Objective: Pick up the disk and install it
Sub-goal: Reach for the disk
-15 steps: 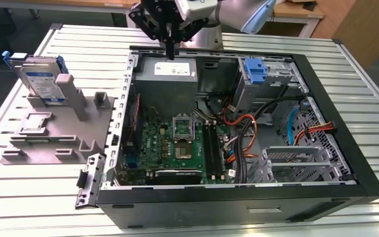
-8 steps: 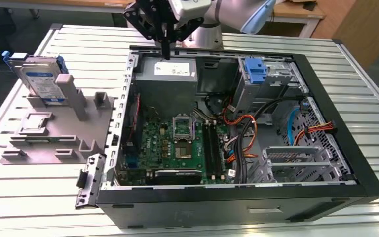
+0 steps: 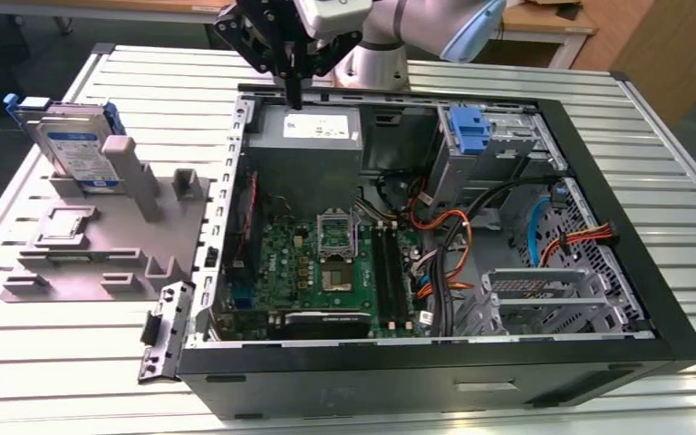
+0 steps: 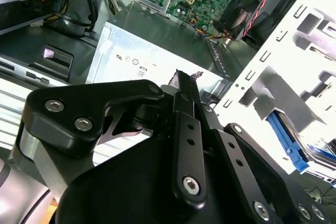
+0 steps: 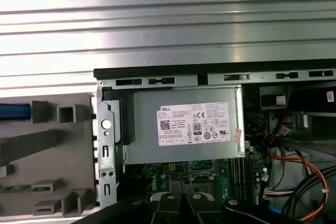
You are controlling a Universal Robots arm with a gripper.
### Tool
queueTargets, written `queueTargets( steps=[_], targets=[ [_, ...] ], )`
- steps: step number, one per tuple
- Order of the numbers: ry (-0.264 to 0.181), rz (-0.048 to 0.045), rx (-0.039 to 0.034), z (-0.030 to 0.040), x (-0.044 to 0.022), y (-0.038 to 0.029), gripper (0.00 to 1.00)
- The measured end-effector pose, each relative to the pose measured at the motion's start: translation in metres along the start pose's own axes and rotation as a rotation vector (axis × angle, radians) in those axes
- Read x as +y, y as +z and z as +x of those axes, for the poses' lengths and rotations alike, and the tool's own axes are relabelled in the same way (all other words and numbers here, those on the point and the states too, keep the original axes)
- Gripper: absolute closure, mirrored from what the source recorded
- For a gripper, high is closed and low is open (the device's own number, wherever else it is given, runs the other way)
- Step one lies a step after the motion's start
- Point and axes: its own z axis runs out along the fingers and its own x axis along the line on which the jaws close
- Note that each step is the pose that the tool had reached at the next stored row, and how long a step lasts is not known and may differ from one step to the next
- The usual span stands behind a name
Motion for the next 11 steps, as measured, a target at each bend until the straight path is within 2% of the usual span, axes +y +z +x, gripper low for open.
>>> queueTargets(
  steps=[11],
  targets=[
    [0.0, 0.0, 0.0001, 0.0022, -0.0002, 0.0001, 0.9]
  ],
)
